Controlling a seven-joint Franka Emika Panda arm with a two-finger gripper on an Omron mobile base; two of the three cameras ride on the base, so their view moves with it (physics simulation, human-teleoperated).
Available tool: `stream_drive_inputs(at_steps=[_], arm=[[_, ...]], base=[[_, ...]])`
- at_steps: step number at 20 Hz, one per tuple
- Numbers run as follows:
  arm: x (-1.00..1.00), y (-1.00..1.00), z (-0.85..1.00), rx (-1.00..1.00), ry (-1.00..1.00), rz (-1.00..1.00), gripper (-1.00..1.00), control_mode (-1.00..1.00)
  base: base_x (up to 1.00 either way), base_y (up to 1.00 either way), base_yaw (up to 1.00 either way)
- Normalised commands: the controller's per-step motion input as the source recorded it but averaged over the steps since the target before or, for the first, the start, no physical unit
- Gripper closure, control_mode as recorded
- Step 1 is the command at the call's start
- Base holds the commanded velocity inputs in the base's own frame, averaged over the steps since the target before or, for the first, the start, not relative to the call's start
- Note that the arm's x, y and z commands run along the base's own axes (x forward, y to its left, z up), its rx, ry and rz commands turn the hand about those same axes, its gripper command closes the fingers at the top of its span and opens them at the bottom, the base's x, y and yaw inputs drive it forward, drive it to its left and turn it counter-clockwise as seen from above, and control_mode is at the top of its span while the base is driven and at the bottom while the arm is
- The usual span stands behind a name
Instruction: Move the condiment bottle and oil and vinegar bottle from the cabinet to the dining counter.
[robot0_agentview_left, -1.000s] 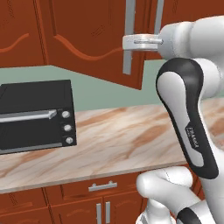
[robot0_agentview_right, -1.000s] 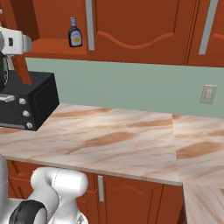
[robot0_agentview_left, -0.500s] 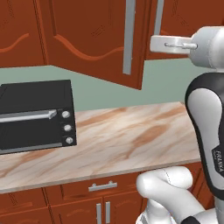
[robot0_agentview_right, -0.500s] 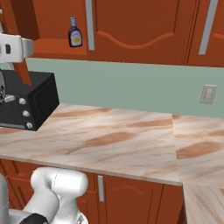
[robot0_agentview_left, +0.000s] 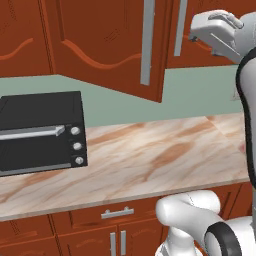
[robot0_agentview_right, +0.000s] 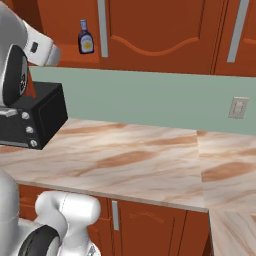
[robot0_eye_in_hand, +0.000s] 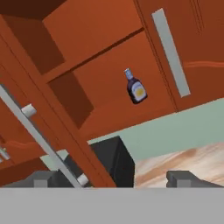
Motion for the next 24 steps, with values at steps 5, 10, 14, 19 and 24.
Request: stream_drive_inputs(at_steps=[5, 10, 14, 19, 24], arm=[[0.33, -0.12, -0.25, 0.26, 0.00, 0.14, -1.00, -1.00], [0.58, 0.09, -0.28, 0.28, -0.04, 0.09, -1.00, -1.00], [0.61, 0.19, -0.34, 0.21, -0.01, 0.12, -1.00, -1.00], [0.77, 0.11, -0.10, 0.23, 0.03, 0.19, -1.00, -1.00], [0.60, 0.16, -0.03, 0.15, 0.17, 0.29, -1.00, -1.00]], base=[[0.00, 0.00, 0.00], [0.00, 0.00, 0.00], [0.00, 0.00, 0.00], [0.00, 0.00, 0.00], [0.00, 0.00, 0.00]])
